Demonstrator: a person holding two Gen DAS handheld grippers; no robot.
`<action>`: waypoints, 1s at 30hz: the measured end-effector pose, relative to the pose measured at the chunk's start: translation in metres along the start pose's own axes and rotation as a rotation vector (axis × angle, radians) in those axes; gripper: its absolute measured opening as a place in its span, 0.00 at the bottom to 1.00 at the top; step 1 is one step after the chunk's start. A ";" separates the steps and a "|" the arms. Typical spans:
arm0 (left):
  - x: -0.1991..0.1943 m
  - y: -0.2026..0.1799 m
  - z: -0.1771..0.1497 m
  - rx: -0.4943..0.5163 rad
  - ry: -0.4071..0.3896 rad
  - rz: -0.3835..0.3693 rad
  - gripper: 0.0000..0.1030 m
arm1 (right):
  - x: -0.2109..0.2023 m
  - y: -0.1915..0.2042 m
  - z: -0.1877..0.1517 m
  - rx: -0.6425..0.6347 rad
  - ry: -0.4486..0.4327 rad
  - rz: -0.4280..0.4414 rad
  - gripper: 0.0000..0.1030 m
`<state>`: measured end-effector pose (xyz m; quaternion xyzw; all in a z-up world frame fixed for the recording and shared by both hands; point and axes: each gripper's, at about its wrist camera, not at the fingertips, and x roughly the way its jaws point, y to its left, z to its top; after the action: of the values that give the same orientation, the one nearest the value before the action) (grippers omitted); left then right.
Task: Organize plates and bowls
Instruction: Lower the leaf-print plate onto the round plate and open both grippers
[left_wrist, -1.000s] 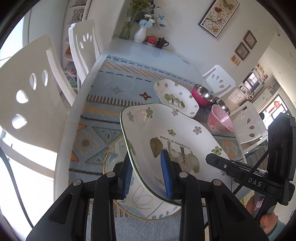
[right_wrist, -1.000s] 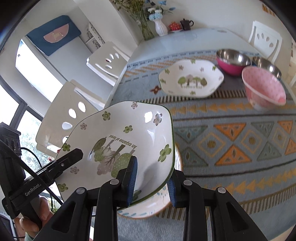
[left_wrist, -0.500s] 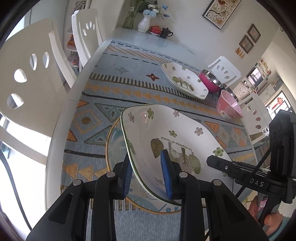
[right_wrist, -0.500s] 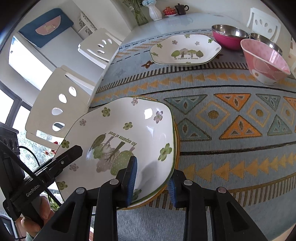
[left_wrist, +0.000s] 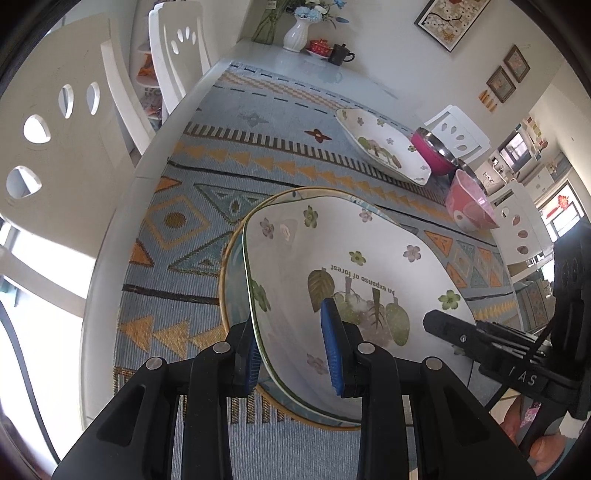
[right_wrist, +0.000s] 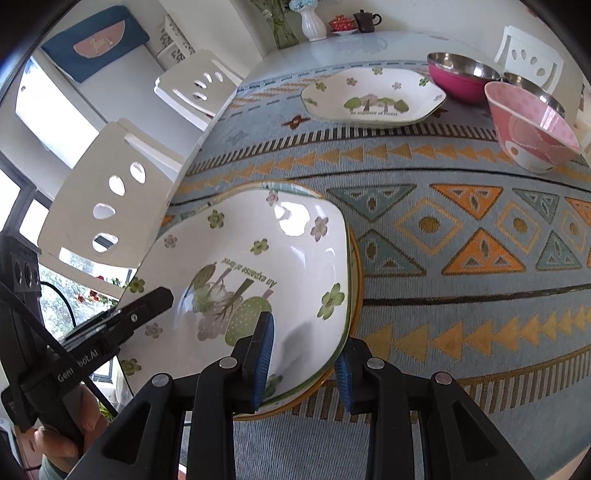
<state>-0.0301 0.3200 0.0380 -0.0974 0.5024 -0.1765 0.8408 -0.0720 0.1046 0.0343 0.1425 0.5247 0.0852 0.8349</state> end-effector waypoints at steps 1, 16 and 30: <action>0.000 0.002 0.000 -0.006 -0.005 -0.003 0.25 | 0.001 0.000 -0.001 0.000 0.000 -0.001 0.29; -0.016 0.021 -0.004 -0.071 0.025 -0.020 0.27 | 0.010 0.001 0.005 0.003 -0.003 -0.039 0.28; -0.017 0.024 -0.001 -0.076 0.027 -0.015 0.28 | -0.007 0.004 0.011 -0.001 -0.013 -0.072 0.28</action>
<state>-0.0338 0.3489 0.0433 -0.1305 0.5193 -0.1650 0.8283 -0.0650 0.1048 0.0466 0.1236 0.5240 0.0542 0.8410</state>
